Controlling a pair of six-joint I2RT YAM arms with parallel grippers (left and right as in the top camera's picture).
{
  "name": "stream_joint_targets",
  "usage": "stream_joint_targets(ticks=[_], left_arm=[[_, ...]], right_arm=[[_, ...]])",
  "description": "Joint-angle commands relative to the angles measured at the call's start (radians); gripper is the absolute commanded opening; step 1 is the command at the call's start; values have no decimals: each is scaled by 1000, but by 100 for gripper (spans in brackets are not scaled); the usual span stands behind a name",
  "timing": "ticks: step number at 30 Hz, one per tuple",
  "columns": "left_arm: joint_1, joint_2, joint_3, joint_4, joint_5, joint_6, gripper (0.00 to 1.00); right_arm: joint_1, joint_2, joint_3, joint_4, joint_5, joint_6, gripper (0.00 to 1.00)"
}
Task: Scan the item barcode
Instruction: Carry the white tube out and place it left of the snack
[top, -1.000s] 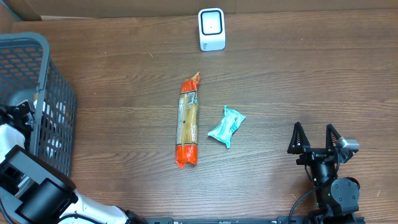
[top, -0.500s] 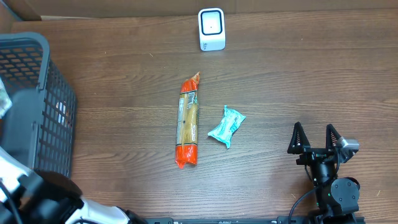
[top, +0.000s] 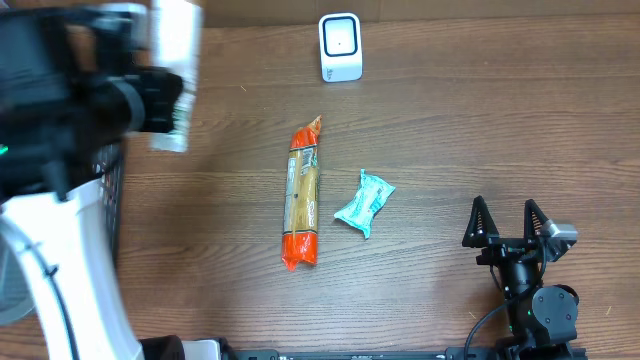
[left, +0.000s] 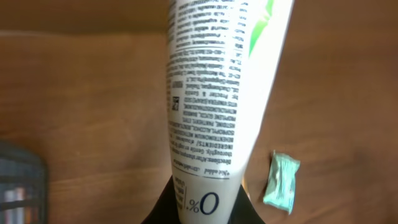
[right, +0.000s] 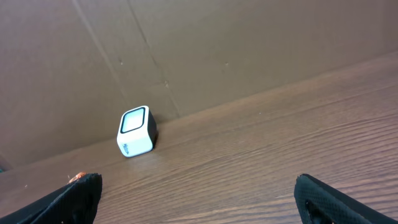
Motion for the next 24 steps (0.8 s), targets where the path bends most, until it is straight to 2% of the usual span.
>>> stream_joint_targets(ticks=[1,7,14,22,24], left_arm=[[-133,19,-153,49,-208,-134,4],[-246,19,-531,227,-222,-271,4],[-317,19,-982,675,-233,-344,4],[-353,19,-1202,874,-300,-399,5],[-353,19,-1225,896,-316,-399,11]], right_arm=[[6,-10,-11,4,3,4,100],[6,-10,-11,4,3,4,100],[6,-10,-11,4,3,4,100],[6,-10,-10,4,3,4,100],[6,-10,-11,4,3,4,100]])
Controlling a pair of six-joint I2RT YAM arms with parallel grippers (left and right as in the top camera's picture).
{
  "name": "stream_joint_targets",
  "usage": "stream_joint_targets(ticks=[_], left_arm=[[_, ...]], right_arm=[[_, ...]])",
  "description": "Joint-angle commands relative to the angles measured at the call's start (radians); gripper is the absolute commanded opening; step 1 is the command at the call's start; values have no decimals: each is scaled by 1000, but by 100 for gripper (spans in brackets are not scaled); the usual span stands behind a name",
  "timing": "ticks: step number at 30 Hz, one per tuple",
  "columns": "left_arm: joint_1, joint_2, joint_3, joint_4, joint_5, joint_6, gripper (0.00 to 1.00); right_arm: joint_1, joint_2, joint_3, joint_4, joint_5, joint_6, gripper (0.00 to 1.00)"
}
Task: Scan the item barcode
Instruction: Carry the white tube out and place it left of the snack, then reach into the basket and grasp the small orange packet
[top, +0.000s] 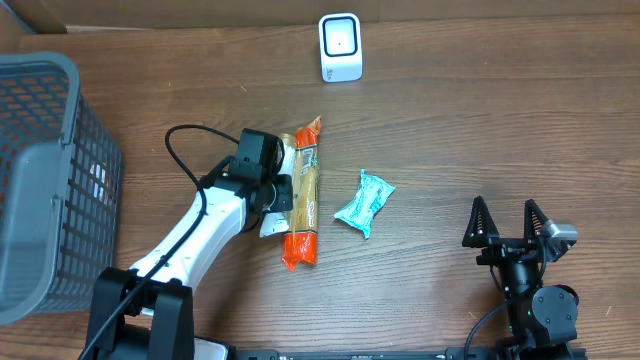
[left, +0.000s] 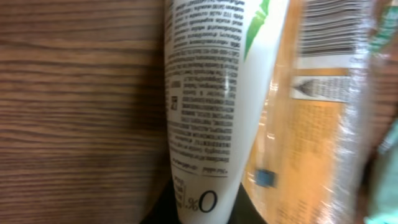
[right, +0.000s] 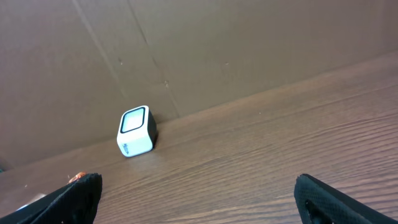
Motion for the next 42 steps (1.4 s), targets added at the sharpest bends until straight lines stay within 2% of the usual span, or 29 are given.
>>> stream_joint_targets(ticks=[1,3,6,7,9,12,16,18,19,24,29,36,39,42], left_arm=[[1,-18,-40,45,-64,-27,17],[1,-18,-53,63,-63,-27,31],[1,-18,-55,67,-63,-26,64],[1,-18,-55,74,-63,-16,71],[1,-18,-55,92,-63,32,77],[1,-24,-26,103,-63,121,78],[6,-61,141,4,-64,192,81],[18,-86,280,-68,-65,225,90],[28,-95,353,-102,-65,241,100],[128,-111,761,-290,-73,298,100],[369,-111,1028,-408,-79,264,100],[883,-65,1012,-528,-49,50,100],[1021,-10,935,-512,38,48,98],[1094,55,863,-492,52,58,97]], right_arm=[[6,-10,-11,4,3,3,100],[6,-10,-10,4,3,3,100],[6,-10,-11,4,3,4,100],[6,-10,-11,4,3,3,100],[6,-10,-11,4,3,3,100],[6,-10,-11,4,3,4,100],[6,-10,-11,4,3,3,100],[6,-10,-11,4,3,3,100],[6,-10,-11,4,3,3,100],[6,-10,-11,4,3,3,100],[6,-10,-11,4,3,3,100],[6,-10,-11,4,3,3,100],[6,-10,-11,4,3,4,100],[6,-10,-11,4,3,3,100]])
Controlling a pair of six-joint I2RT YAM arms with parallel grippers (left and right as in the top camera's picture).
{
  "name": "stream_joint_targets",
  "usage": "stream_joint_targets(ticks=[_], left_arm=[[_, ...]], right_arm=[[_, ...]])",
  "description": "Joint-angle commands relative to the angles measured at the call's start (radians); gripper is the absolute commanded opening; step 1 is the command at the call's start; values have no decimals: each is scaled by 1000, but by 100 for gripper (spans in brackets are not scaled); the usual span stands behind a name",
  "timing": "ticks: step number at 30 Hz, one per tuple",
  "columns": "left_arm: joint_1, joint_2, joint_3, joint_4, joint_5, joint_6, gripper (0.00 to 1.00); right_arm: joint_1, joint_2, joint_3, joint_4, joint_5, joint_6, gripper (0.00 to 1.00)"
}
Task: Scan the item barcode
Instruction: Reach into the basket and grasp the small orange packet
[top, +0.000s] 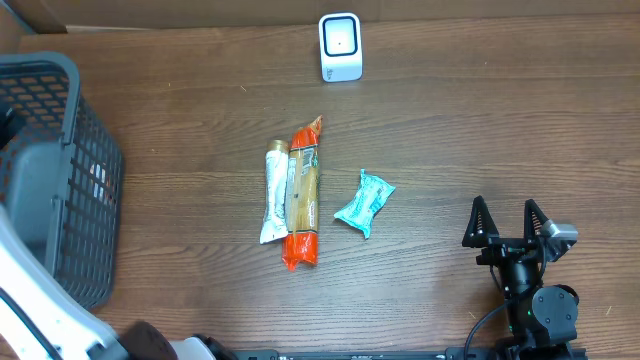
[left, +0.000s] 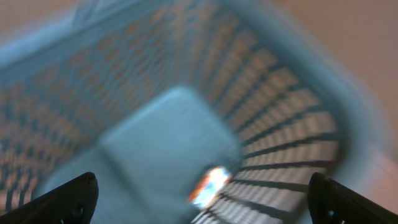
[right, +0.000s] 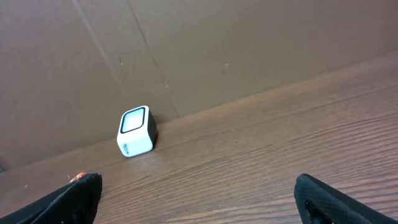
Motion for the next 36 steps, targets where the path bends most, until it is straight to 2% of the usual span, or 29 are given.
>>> stream_joint_targets(ticks=[1,5,12,15,21,25,29,33,36], left_arm=[[81,94,-101,25,67,-9,96],[85,186,-180,103,91,121,93],[45,361,-199,177,296,389,92],[22,419,-199,184,294,436,91],[-19,517,-200,174,293,478,83],[-33,564,-200,161,264,484,73],[-34,583,-200,150,249,484,57],[-34,583,-200,150,241,484,47],[-34,583,-200,149,241,484,25]], right_arm=[[6,-10,-11,4,3,4,100],[6,-10,-11,4,3,4,100],[6,-10,-11,4,3,4,100],[6,-10,-11,4,3,4,100],[6,-10,-11,4,3,4,100],[6,-10,-10,4,3,4,100],[6,-10,-11,4,3,4,100],[6,-10,-11,4,3,4,100],[6,-10,-11,4,3,4,100]])
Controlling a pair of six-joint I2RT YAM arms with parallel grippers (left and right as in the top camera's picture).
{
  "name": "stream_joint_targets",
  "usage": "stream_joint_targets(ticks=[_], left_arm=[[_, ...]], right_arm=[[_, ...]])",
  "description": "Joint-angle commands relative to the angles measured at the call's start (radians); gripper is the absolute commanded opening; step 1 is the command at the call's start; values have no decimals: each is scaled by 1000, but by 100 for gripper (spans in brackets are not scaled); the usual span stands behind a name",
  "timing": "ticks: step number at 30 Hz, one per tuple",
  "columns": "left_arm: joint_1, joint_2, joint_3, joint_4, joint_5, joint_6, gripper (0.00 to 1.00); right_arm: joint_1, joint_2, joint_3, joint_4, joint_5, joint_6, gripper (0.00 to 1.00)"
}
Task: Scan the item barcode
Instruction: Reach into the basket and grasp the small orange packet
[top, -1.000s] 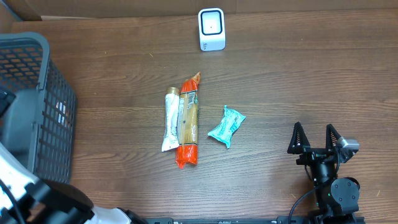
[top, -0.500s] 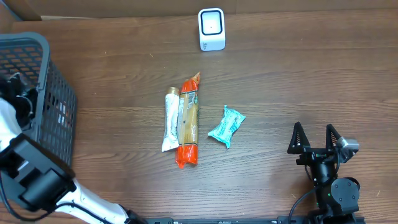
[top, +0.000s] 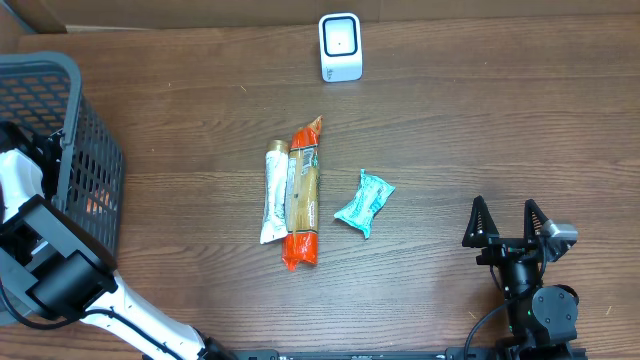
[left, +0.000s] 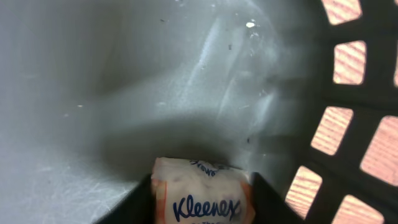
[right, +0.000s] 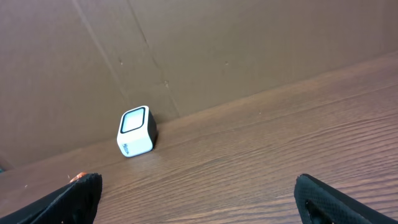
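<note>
My left gripper (left: 202, 182) is down inside the grey basket (top: 72, 110). Its jaws are closed against both sides of a Kleenex tissue pack (left: 202, 200) lying on the basket floor. The overhead view shows only the left arm (top: 30, 205) reaching into the basket. The white scanner (top: 340, 46) stands at the table's far edge, seen too in the right wrist view as the scanner (right: 135, 132). My right gripper (top: 506, 222) rests open and empty at the near right.
A white tube (top: 272, 190), a long orange package (top: 302, 195) and a teal packet (top: 364, 202) lie side by side mid-table. The basket wall (left: 348, 93) stands close on the right of the left gripper. A brown cardboard wall (right: 205, 50) backs the table.
My left gripper was open above the basket, in a blurred view. Now it is on the basket floor with its jaws closed on the Kleenex pack. The right arm has not moved.
My left gripper first held the white tube in the air at the left. Then it had the tube down beside the orange package. Later the tube lay free on the table and the gripper was open over the basket. Now it grips the tissue pack there.
</note>
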Motion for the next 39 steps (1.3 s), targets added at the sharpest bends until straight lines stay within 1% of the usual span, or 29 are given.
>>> stream_joint_targets(ticks=[1,3,4,5,6,8,9,10,11,12,13,17,20,22,32,35,38,39], left_arm=[[-9,6,0,-1,-5,17,22],[-8,6,0,-2,-7,17,21],[-8,6,0,-2,-10,17,24],[-8,5,0,-2,-18,17,30],[-6,5,0,-2,-35,7,33],[-4,5,0,-7,-77,-16,34],[-4,5,0,-10,-88,-17,29],[-3,5,0,-11,-90,-17,17],[-3,5,0,-10,-89,-23,13],[-4,5,1,-8,-90,-34,6],[-4,5,2,-8,-90,-36,4],[-3,3,22,-21,-90,-40,4],[-4,-4,95,-63,-91,-72,4],[-4,-6,175,-113,-95,-82,4],[-9,-8,789,-465,-92,-174,4],[-19,-8,966,-552,-30,-174,4],[-52,-8,1189,-666,56,-174,4],[-60,-8,1220,-682,66,-174,4]], right_arm=[[6,-10,-11,4,3,3,100],[6,-10,-11,4,3,3,100],[6,-10,-10,4,3,4,100],[6,-10,-11,4,3,3,100],[6,-10,-11,4,3,3,100],[6,-10,-11,4,3,4,100],[6,-10,-10,4,3,4,100],[6,-10,-10,4,3,3,100],[6,-10,-11,4,3,4,100],[6,-10,-11,4,3,3,100],[6,-10,-11,4,3,3,100],[6,-10,-11,4,3,4,100],[6,-10,-11,4,3,3,100],[6,-10,-11,4,3,3,100],[6,-10,-11,4,3,3,100],[6,-10,-11,4,3,3,100],[6,-10,-11,4,3,4,100],[6,-10,-11,4,3,4,100]])
